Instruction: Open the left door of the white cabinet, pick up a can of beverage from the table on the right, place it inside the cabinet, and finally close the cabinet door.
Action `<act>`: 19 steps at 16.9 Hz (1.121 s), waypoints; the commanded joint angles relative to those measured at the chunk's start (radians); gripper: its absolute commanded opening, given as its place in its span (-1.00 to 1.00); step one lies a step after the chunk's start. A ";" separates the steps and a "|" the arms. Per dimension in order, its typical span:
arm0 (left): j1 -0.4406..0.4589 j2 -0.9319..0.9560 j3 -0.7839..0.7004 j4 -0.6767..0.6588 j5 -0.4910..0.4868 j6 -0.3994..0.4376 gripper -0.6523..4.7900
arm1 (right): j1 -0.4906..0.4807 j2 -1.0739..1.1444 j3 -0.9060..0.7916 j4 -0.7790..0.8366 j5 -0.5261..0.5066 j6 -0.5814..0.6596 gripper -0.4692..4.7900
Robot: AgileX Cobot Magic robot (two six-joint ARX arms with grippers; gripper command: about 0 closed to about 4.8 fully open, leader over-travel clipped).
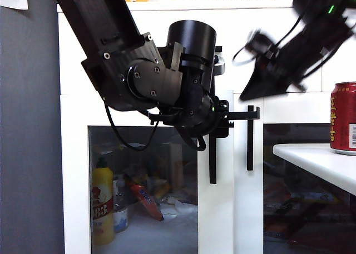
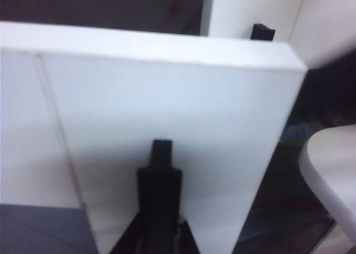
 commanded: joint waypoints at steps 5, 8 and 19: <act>-0.010 -0.133 -0.123 0.043 -0.046 0.000 -0.78 | 0.023 0.017 0.007 -0.003 -0.154 0.032 -0.85; -0.007 -0.190 -0.210 0.035 -0.048 0.000 -0.78 | 0.063 0.017 0.005 -0.014 -0.174 0.078 -0.85; -0.007 -0.595 -0.507 0.002 -0.005 0.003 -0.78 | 0.186 0.016 0.005 -0.236 -0.378 0.089 -0.85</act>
